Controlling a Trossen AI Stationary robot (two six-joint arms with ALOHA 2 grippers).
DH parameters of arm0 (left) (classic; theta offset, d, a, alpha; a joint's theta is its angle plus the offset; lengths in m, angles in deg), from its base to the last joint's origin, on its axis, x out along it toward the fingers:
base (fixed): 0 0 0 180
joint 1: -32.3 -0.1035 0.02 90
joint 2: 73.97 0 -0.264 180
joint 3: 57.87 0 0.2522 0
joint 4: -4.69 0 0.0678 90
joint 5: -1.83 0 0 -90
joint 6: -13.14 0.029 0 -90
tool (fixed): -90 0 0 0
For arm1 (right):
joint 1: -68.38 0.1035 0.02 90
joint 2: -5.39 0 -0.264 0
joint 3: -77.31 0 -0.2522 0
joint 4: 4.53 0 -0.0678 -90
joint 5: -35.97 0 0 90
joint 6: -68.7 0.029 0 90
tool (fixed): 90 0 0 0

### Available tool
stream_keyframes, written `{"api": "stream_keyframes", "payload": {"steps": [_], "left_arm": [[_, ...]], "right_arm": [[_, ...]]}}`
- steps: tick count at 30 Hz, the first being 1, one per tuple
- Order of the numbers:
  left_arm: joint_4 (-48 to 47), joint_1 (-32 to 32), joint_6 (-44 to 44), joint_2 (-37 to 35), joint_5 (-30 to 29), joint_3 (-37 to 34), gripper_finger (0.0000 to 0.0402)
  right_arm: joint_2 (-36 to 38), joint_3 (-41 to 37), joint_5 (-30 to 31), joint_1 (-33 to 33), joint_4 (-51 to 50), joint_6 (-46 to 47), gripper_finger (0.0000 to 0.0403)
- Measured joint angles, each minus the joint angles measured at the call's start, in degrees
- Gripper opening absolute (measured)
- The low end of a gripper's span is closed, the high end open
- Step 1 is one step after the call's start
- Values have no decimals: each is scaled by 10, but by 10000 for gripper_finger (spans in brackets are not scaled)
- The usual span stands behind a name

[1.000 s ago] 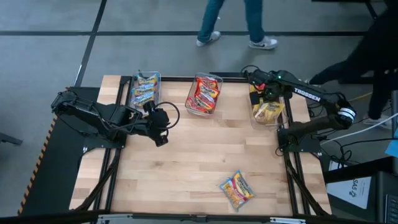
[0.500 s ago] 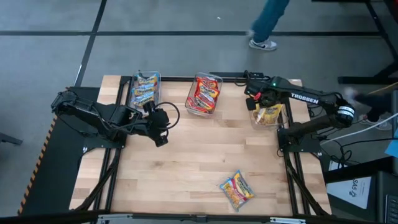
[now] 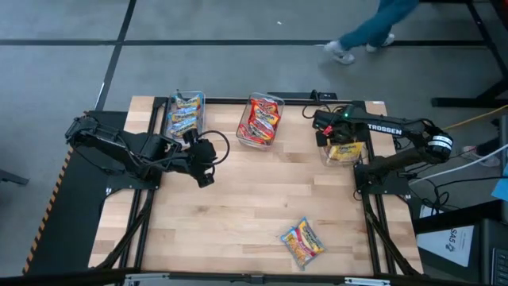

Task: Sort Maruchan noodles
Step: Put the yellow noodle pack in the right transparent basket, then put the blue noodle pack in the left transparent basket

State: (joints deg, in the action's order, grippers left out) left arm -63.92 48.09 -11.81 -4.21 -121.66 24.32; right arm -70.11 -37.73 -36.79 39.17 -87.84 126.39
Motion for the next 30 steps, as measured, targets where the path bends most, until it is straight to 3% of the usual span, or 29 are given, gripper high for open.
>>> {"api": "stream_keyframes", "payload": {"steps": [10, 22, 30], "left_arm": [[0, 0, 0, 0, 0, 0, 80], [0, 0, -4, 0, -1, 0, 80], [0, 0, -4, 0, -1, 0, 80]], "right_arm": [[0, 39, 3, 0, 19, -10, 112], [0, 53, -284, 23, 164, -76, 112], [0, 53, -334, 163, 160, -100, 112]]}}
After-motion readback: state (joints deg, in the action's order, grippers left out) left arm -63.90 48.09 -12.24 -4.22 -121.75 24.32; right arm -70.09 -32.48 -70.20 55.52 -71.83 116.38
